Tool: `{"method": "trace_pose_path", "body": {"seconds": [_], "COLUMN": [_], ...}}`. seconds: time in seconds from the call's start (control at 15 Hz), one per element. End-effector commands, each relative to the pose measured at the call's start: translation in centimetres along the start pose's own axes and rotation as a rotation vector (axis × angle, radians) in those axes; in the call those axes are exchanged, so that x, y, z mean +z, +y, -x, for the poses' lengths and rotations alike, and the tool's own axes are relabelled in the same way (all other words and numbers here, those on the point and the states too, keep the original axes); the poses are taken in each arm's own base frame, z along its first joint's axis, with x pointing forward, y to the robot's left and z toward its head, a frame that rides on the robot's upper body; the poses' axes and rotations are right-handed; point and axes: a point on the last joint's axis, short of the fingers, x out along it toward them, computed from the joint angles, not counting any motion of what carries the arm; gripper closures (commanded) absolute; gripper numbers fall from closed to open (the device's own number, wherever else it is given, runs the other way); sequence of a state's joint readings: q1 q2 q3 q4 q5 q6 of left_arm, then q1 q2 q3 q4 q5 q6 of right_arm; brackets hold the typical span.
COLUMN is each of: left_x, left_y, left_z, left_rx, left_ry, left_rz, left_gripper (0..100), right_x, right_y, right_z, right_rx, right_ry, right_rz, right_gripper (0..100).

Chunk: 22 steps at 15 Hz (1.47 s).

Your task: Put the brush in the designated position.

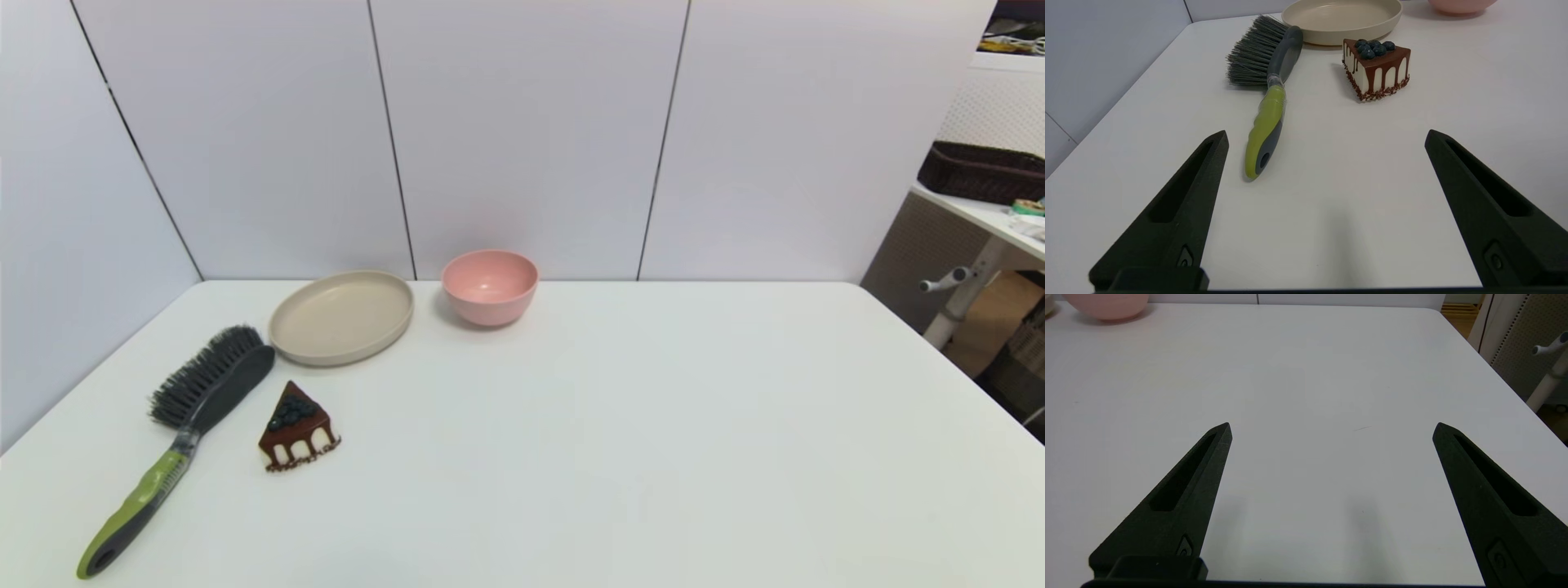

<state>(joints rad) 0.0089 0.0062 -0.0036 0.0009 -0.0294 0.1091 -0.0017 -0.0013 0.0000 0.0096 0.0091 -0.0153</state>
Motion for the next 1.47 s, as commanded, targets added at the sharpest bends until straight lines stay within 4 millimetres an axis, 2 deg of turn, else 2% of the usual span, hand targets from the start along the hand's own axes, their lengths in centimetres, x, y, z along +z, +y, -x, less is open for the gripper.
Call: {"method": "trace_pose_path", "body": {"seconds": [0.07, 1.47], "left_x": [-0.12, -0.12], "left_y": [-0.01, 0.01], "left_z": [0.02, 0.02], "left_rx": [0.004, 0.013], "left_ry": [-0.002, -0.001], "left_rz": [0.037, 0.068], "left_gripper": [0, 0], "right_x": [-0.04, -0.05], "right_y": [0.0, 0.01], "right_z": [-0.02, -0.02], "right_rx": [0.002, 0.003], "right_ry": [0.002, 0.004], "right_rz": [0.0, 0.008], "right_gripper": [0, 0]}}
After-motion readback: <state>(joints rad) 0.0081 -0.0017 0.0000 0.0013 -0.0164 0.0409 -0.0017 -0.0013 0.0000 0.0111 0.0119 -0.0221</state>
